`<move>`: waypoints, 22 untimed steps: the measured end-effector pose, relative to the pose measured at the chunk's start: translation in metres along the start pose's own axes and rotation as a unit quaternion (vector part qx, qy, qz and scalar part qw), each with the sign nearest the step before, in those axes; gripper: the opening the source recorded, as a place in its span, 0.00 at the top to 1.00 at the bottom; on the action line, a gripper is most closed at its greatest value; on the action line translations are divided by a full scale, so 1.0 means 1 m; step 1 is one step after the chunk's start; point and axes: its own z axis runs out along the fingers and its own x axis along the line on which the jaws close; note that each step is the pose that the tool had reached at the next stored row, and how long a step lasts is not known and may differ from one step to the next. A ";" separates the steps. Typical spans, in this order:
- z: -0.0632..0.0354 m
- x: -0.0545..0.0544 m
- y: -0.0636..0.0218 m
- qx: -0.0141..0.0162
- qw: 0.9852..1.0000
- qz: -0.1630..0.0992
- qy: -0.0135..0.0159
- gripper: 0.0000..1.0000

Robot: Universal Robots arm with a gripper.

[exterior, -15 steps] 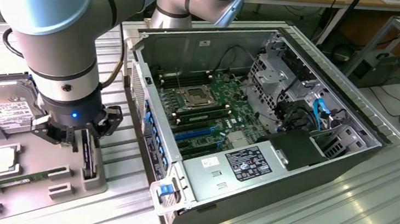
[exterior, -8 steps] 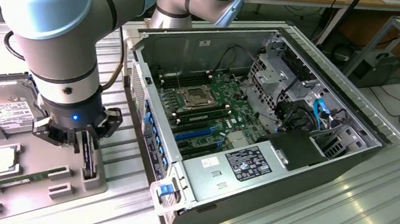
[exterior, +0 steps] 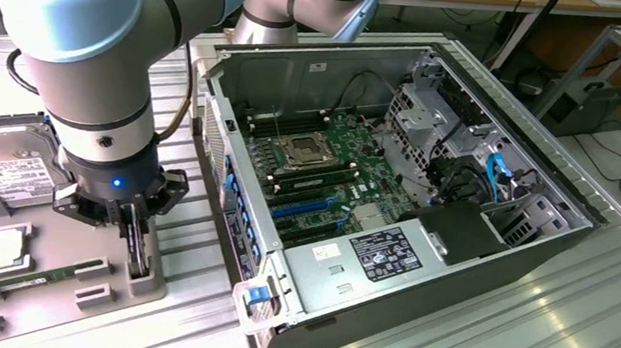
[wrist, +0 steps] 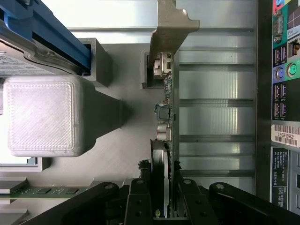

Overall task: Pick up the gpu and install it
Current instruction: 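Pick up the gpu and move the gpu toward the slot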

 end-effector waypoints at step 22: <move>-0.0067 0.000 0.0004 0.000 1.000 0.000 0.000 0.73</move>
